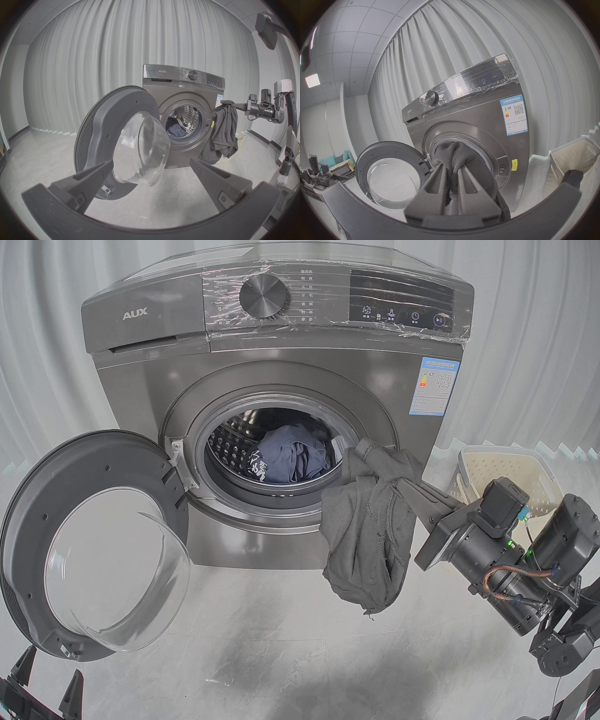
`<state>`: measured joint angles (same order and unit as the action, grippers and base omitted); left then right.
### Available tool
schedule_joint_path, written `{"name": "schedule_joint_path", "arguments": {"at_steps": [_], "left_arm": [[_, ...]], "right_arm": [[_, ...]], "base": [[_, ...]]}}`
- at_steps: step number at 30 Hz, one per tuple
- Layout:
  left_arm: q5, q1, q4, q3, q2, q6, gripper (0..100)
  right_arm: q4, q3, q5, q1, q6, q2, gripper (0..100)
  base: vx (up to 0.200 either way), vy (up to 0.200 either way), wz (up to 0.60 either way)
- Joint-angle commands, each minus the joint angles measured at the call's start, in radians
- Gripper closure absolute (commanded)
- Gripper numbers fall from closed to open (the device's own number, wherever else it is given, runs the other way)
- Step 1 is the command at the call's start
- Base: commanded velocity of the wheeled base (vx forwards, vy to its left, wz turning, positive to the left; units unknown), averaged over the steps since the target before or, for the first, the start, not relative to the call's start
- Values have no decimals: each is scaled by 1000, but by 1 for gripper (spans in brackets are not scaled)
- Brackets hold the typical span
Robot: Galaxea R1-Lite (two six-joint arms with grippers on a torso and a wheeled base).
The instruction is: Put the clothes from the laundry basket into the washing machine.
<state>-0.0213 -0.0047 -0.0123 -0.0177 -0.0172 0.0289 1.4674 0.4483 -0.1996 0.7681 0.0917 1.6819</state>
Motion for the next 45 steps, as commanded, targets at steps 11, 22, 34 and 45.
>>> {"name": "schedule_joint_path", "arguments": {"at_steps": [11,22,34,45], "left_arm": [[1,3,3,15,14,-4,0],[-2,6,3,16,17,-17,0],[-161,9,52,-114,-152,-53,0],[-433,-24,365,-200,-696,-95,0]], "right_arm": [[1,-14,2,8,0,5,100],[-36,24,-46,69,36,91,100],[-22,213,-93,79,79,190,100],[-18,302,-86,79,120,232,100]], "base": [[0,0,0],[0,0,0],[0,0,0],[0,0,0]]}}
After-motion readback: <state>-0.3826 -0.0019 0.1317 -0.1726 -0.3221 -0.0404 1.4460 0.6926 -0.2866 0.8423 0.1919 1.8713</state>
